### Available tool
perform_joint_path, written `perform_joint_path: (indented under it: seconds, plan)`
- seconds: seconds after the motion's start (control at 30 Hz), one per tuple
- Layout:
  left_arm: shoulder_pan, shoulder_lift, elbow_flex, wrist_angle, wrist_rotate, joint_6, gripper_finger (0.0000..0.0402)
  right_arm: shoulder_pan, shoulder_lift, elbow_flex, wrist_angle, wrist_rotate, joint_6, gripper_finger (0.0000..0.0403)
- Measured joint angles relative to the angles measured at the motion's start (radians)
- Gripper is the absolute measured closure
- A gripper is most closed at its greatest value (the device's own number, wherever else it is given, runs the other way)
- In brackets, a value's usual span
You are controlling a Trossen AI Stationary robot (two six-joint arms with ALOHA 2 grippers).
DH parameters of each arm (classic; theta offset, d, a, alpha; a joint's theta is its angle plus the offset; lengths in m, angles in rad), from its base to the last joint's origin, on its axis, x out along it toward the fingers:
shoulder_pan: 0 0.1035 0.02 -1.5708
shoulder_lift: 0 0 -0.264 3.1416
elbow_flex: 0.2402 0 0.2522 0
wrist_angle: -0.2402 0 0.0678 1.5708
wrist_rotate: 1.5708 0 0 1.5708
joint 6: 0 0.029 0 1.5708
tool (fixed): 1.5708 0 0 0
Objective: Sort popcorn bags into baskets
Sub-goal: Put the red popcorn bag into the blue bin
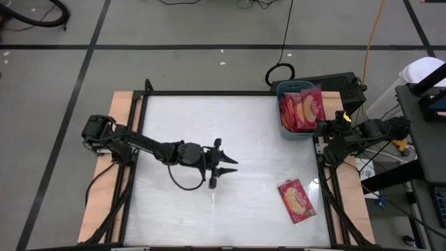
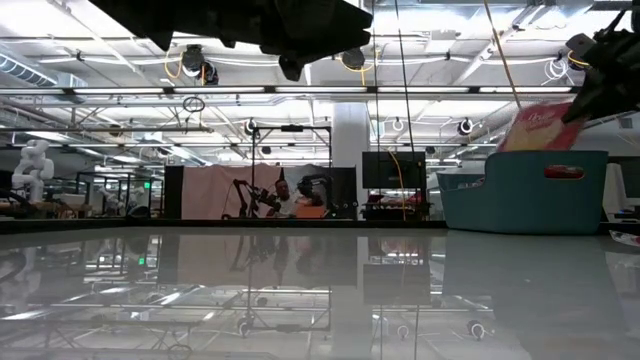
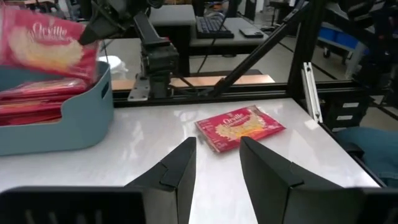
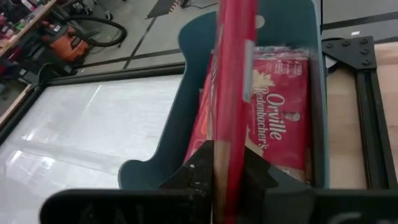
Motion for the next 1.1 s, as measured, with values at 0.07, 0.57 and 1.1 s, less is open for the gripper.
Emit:
perform_joint_path:
  seconds: [0.07,0.57,1.1]
  plan:
    - [0.000,0.000,0.000,-0.001,0.000,0.000,0.0275,0.000,0.000,0.000,0.000,0.001,0.000,0.0361]
    - [0.000,0.000,0.000,-0.009,0.000,0.002,0.0275,-0.063,0.003,0.028,0.031,0.153,-0.113,0.0354]
    - [-0.020,0.000,0.000,-0.106,-0.001,-0.043,0.0275,-0.111,0.030,-0.026,0.696,0.080,-0.747,0.0353]
